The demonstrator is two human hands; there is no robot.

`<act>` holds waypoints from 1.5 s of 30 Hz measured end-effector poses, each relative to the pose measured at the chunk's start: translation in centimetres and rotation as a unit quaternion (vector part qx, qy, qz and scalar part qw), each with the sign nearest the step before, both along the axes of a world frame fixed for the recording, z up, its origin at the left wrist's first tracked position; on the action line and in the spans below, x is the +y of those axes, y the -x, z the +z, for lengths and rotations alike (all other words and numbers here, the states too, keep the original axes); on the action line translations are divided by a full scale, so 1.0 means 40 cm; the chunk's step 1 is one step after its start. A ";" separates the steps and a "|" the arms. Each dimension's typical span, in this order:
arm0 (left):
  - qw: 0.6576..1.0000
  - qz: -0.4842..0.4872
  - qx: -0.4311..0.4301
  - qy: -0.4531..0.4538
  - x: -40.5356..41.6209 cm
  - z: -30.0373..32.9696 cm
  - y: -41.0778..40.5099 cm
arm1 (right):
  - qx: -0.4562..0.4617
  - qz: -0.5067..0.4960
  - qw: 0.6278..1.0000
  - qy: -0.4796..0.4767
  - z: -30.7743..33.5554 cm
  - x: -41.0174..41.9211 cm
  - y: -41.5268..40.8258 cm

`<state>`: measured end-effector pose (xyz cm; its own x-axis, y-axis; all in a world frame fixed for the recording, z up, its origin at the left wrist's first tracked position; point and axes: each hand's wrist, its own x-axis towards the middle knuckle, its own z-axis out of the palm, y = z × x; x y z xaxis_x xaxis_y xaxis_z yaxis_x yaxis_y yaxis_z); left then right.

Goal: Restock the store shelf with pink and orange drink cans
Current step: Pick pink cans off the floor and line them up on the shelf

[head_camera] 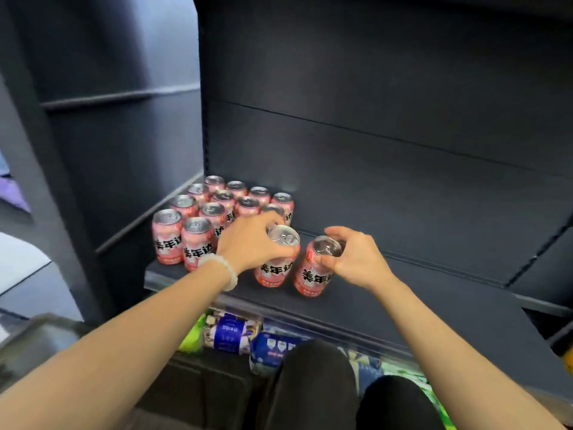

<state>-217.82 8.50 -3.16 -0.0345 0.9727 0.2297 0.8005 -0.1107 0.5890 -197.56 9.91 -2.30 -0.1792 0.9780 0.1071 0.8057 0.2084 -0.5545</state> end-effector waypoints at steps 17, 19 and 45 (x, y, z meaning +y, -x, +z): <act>0.991 0.050 0.077 0.097 0.304 -0.094 0.235 | -0.018 0.084 0.996 -0.002 -0.130 0.286 0.259; 0.989 0.027 0.091 0.112 0.309 -0.094 0.248 | -0.019 0.092 0.995 -0.017 -0.136 0.281 0.267; 0.909 -0.235 0.327 -0.104 -0.008 -0.073 -0.506 | -0.316 -0.132 0.930 -0.136 -0.177 -0.201 -0.476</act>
